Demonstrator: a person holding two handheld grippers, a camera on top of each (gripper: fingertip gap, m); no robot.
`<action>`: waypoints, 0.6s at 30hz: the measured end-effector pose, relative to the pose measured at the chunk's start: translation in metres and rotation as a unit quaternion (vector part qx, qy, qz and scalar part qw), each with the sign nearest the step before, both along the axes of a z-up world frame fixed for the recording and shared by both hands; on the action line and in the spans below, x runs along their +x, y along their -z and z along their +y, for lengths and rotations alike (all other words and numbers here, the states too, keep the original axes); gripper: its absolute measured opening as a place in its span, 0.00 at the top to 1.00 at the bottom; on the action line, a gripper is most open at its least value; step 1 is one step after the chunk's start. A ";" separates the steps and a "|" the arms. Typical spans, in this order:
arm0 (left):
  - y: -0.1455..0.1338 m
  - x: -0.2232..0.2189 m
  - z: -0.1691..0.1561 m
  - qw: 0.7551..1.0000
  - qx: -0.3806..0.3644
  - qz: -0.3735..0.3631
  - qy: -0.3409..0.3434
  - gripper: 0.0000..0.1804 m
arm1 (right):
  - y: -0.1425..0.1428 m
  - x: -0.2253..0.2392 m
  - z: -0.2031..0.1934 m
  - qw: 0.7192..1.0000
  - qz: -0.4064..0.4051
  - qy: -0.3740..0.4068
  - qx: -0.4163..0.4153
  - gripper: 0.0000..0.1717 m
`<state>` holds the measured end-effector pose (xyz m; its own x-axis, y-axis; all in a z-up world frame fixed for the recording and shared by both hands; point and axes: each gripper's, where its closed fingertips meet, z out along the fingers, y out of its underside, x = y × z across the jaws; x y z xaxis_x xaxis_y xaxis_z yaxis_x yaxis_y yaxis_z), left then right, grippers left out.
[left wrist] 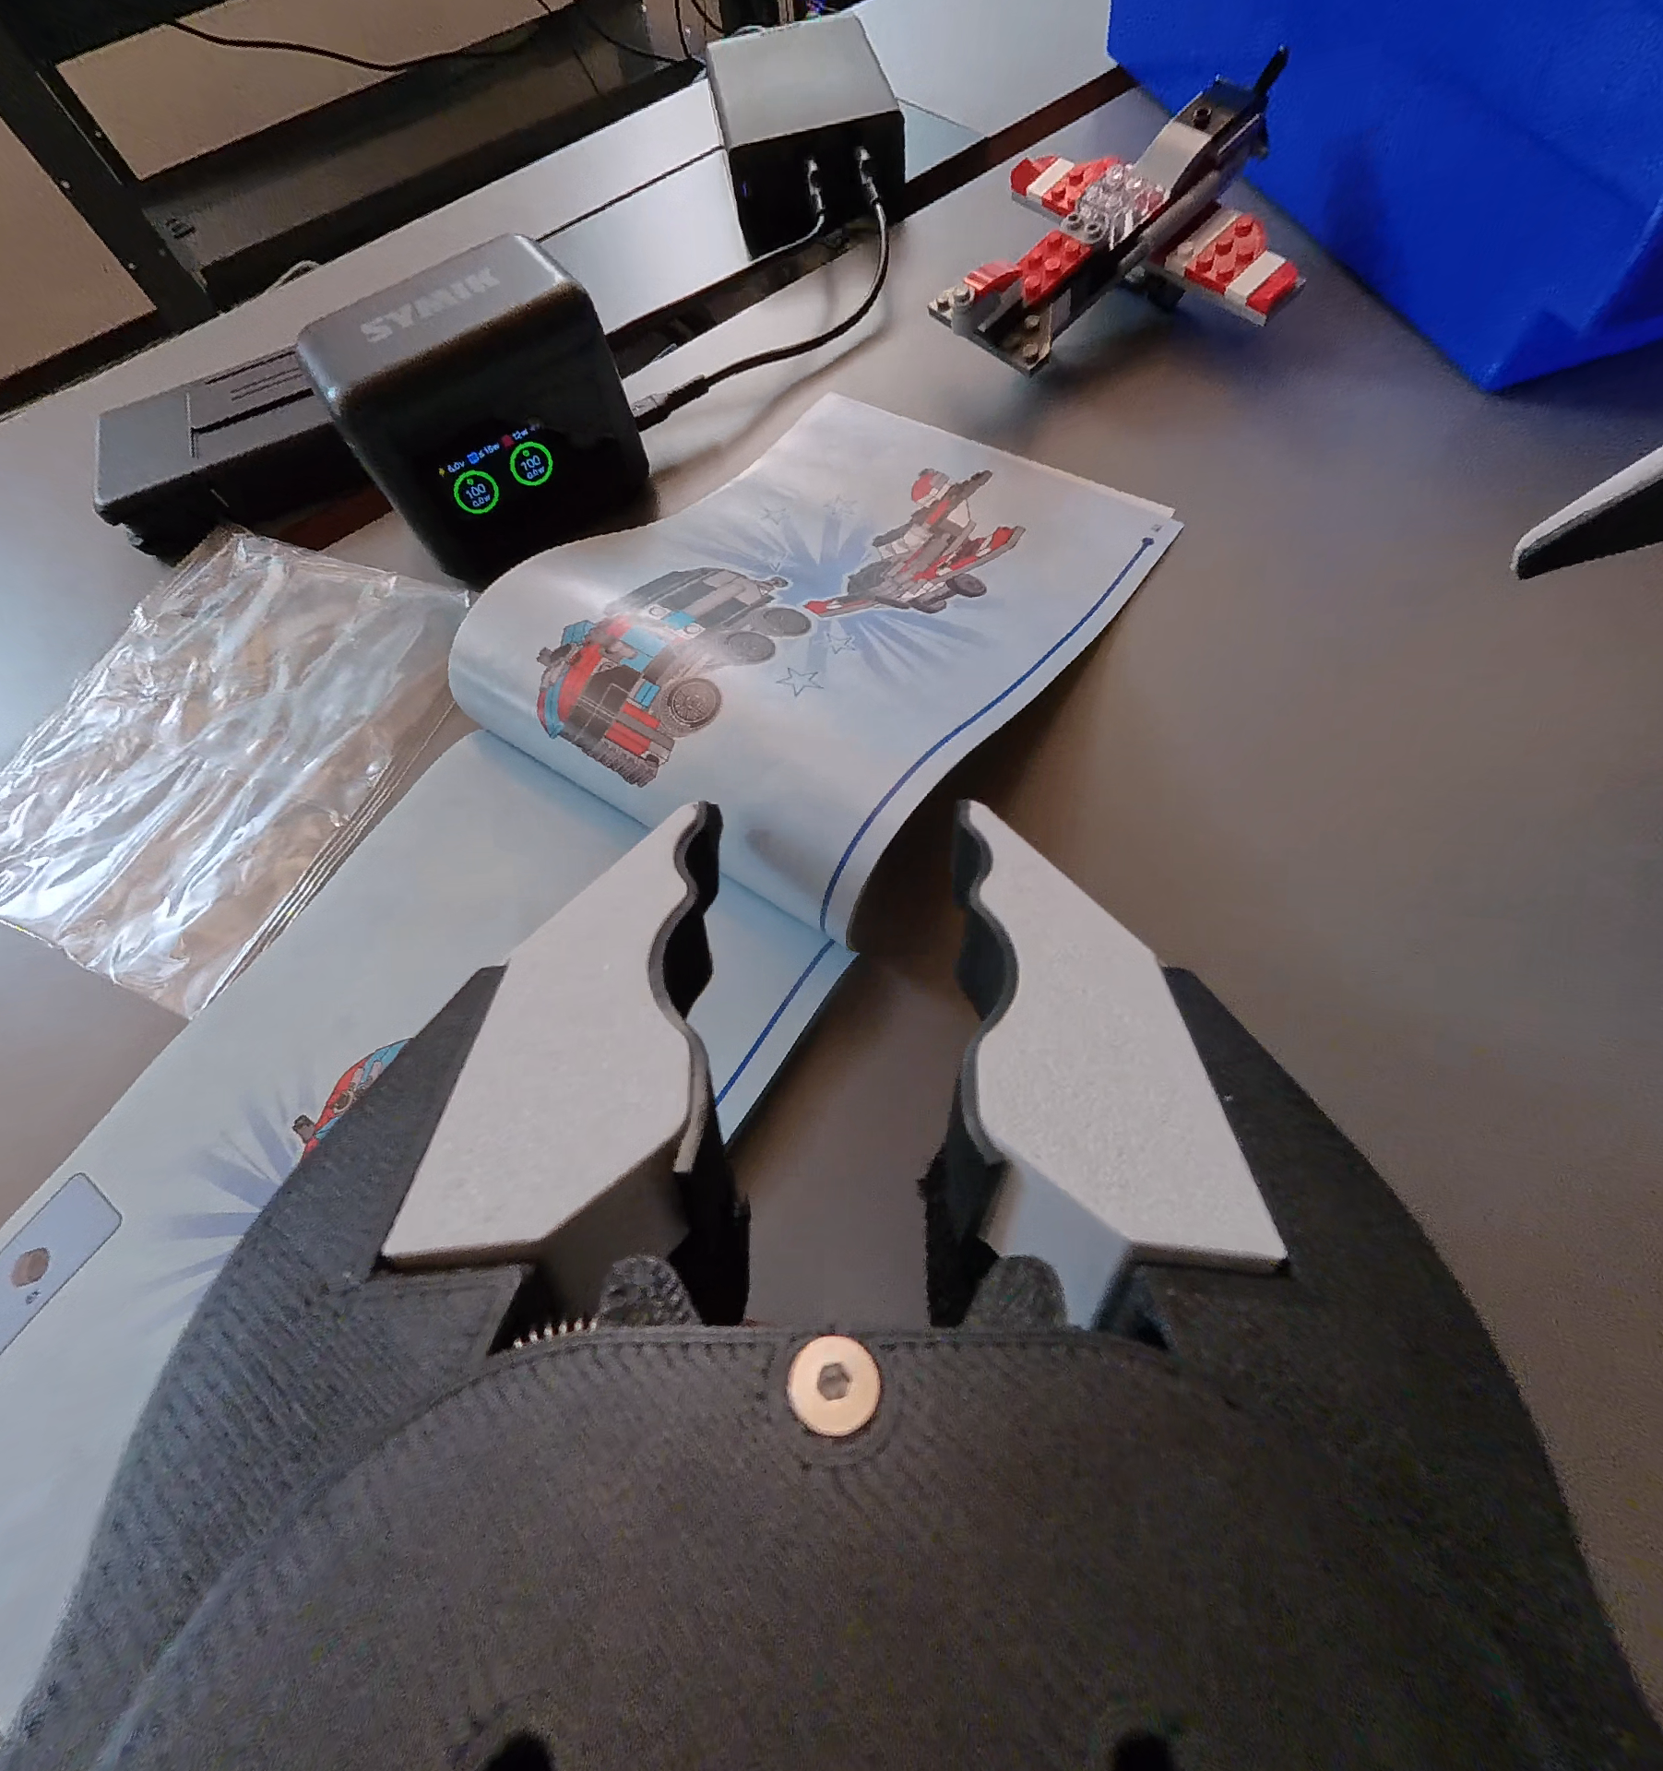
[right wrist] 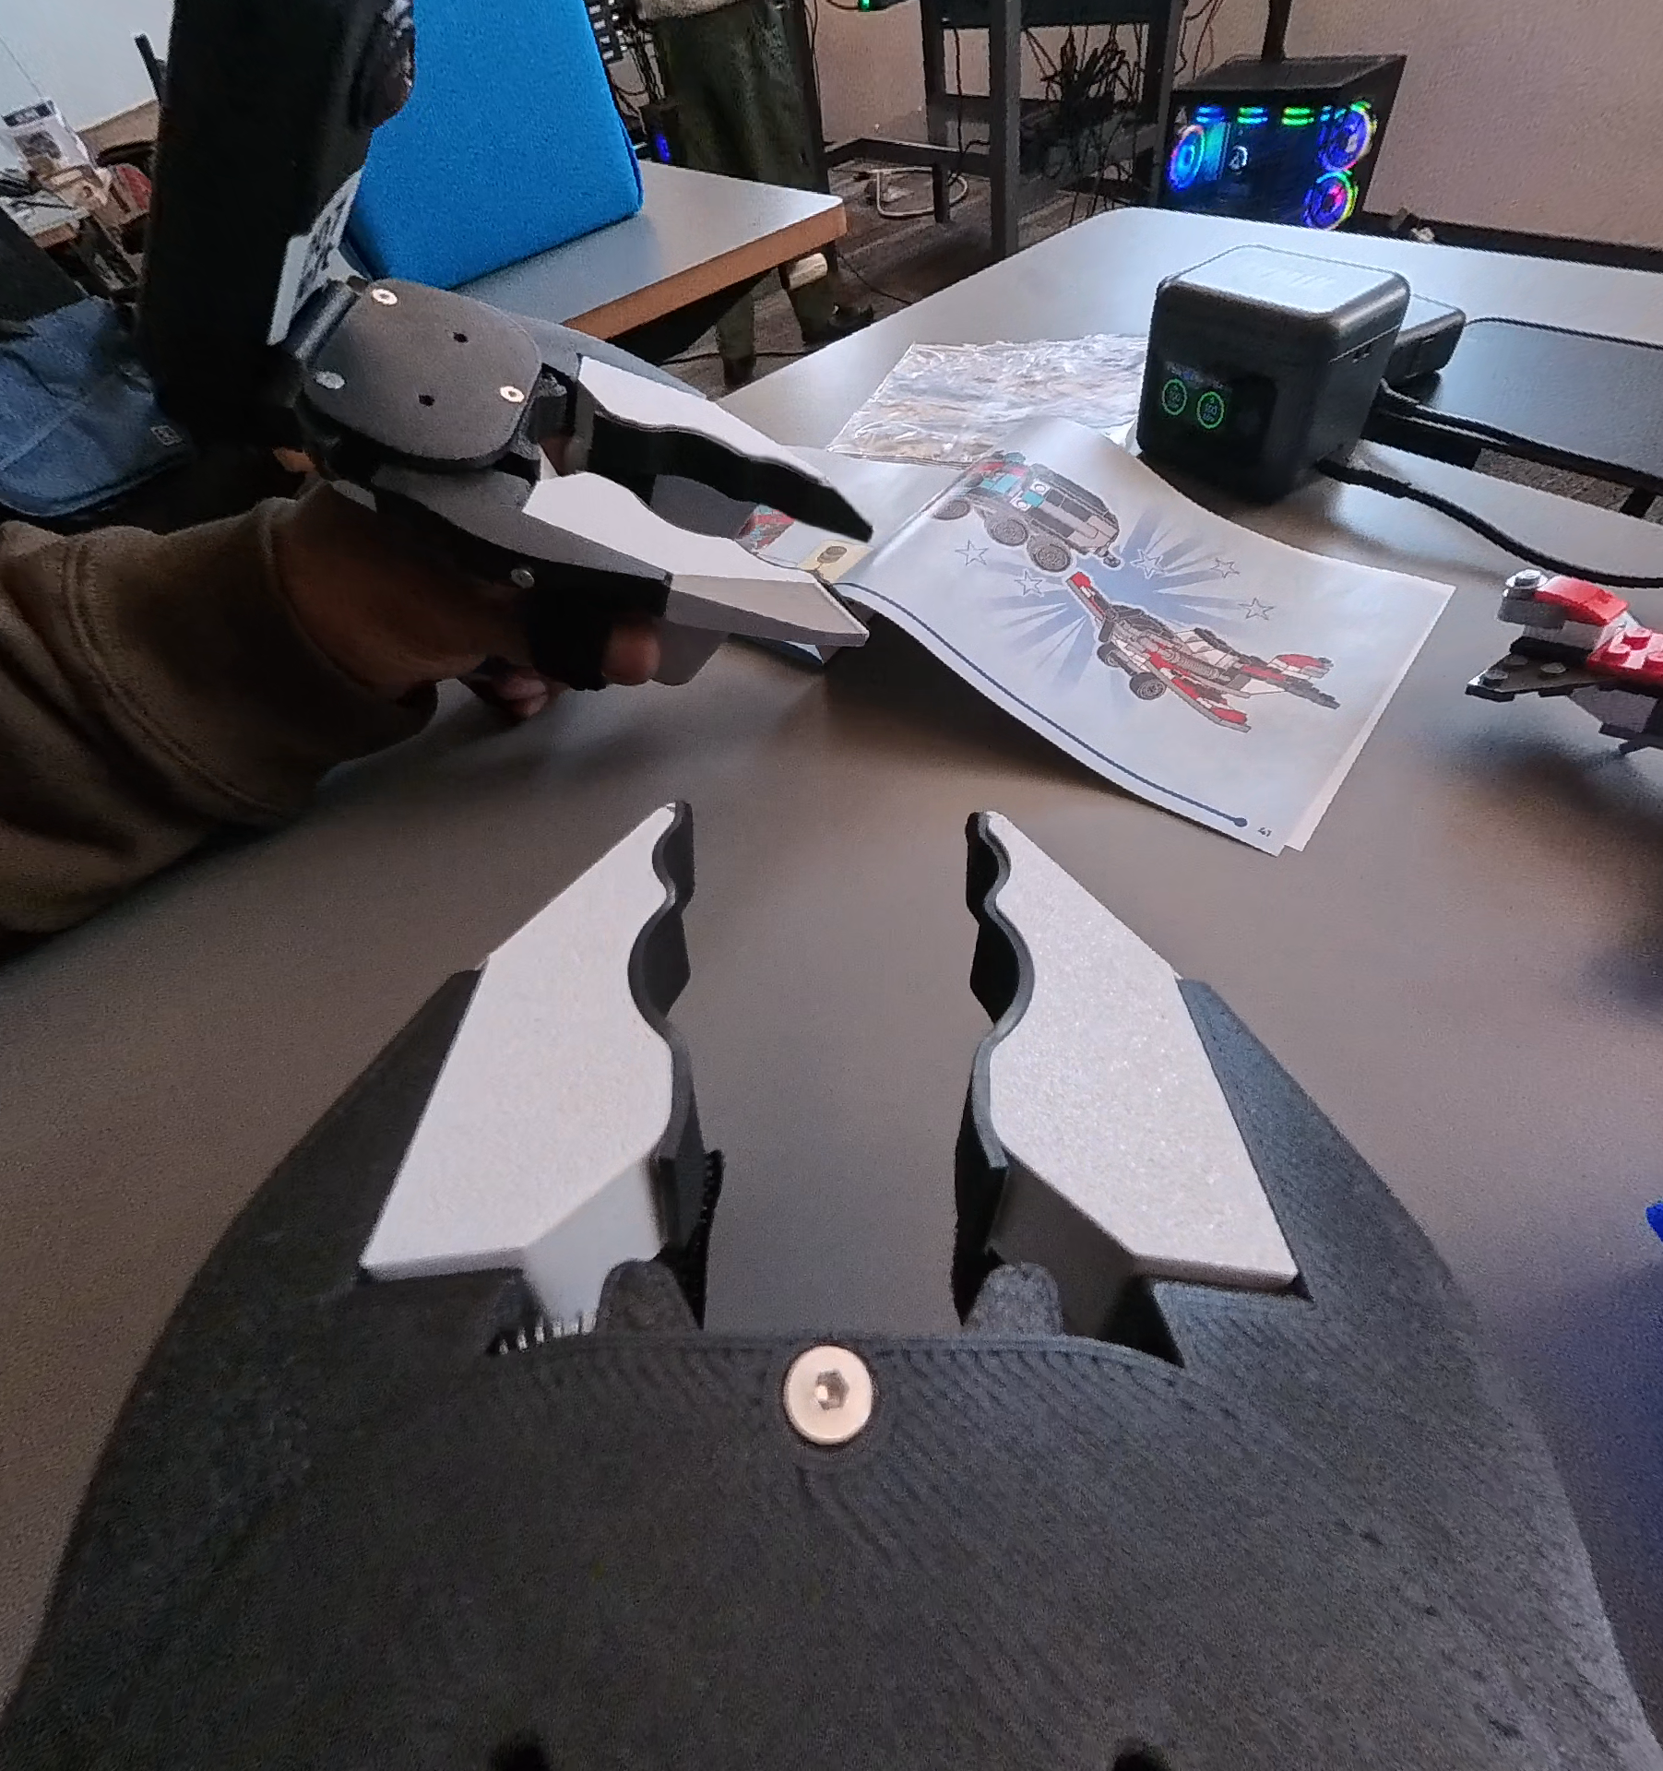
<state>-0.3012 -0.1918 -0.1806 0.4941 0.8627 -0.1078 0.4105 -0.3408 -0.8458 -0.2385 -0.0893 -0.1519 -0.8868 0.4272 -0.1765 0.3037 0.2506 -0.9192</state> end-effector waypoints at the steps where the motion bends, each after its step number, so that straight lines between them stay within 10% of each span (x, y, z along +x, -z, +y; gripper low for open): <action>1: 0.000 0.000 0.000 1.000 -0.002 0.000 0.001 0.73 | 0.000 0.000 0.000 1.000 -0.001 -0.001 0.000 0.67; 18: -0.008 0.008 0.008 0.999 0.013 0.011 0.038 0.96 | 0.000 0.001 0.000 1.000 -0.005 -0.008 -0.005 0.67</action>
